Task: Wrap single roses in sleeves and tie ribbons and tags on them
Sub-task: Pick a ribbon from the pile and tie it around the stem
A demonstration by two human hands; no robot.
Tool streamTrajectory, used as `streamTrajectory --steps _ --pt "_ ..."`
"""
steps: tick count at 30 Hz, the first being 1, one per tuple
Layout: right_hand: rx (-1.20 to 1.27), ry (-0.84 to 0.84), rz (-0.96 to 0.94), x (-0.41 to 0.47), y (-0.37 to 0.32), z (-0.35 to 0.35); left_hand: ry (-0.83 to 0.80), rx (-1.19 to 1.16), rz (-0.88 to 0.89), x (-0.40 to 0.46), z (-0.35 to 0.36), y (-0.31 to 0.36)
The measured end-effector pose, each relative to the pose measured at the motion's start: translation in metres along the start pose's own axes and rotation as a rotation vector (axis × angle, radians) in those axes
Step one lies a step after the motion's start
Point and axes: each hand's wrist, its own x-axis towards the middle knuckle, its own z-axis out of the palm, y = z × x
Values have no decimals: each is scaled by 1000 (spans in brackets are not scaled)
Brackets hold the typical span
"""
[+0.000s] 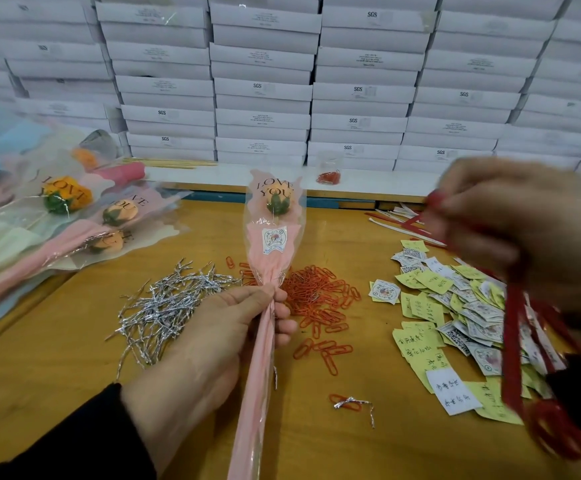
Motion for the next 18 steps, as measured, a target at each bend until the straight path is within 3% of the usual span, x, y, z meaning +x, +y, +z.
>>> streamTrajectory --steps 3,9,14,18 --pt "-215 -77 158 0 11 41 -28 0 -5 -2 1 0" --pt "-343 -161 331 9 57 80 -39 108 25 -3 2 0" --pt "-92 -96 379 12 66 94 -159 86 26 -6 5 0" --pt "266 -50 419 12 68 96 -146 67 39 -3 4 -4"
